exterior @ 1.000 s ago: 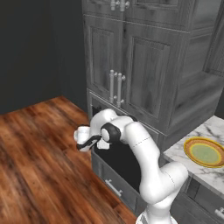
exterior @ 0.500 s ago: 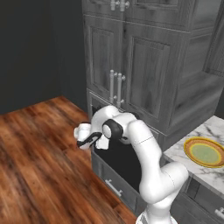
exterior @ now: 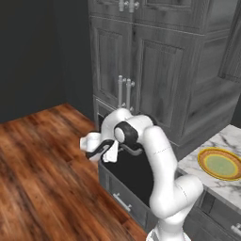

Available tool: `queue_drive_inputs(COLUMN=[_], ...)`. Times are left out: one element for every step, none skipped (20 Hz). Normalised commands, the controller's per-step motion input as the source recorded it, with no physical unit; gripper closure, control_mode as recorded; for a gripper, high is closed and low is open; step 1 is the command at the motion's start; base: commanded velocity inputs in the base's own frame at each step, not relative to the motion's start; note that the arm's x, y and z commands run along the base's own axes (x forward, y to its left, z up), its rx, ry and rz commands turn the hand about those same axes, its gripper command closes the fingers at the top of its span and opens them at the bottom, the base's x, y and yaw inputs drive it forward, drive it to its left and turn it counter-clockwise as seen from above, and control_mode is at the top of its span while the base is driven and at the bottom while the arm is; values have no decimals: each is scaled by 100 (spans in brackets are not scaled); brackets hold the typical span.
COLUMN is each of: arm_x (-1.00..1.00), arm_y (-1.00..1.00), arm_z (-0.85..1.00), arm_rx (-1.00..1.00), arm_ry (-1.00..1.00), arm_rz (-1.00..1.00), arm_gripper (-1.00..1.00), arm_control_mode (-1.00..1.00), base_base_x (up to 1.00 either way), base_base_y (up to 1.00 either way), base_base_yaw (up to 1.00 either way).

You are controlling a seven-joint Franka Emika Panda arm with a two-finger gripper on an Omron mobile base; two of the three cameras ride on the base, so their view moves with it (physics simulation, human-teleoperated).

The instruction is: Take the baked cake out of the oven and place it on the plate for cooling. Then close the oven door.

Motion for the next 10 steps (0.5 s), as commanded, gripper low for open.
queue_drive_inputs(arm_x=[-63, -75, -76, -79, -75, -71, -73, -74, -75, -79], arm_y=[21, 29, 49, 64, 71, 68, 64, 69, 76, 76], arm_z=[-100, -100, -100, -100, -100, -100, -96, -94, -99, -95], arm_rx=[17, 17, 14, 13, 13, 14, 15, 15, 14, 15], arm_ry=[29, 29, 35, 37, 38, 39, 40, 41, 43, 44], arm_rz=[40, 42, 41, 41, 40, 40, 41, 43, 44, 45], arm_gripper=[100, 100, 100, 100, 100, 100, 100, 100, 100, 100], arm_control_mode=[-100, -100, -100, -100, -100, -100, -100, -100, -100, -100], base_base_x=[0, 0, 0, 0, 0, 0, 0, 0, 0, 0], base_base_y=[0, 0, 0, 0, 0, 0, 0, 0, 0, 0], base_base_yaw=[0, 0, 0, 0, 0, 0, 0, 0, 0, 0])
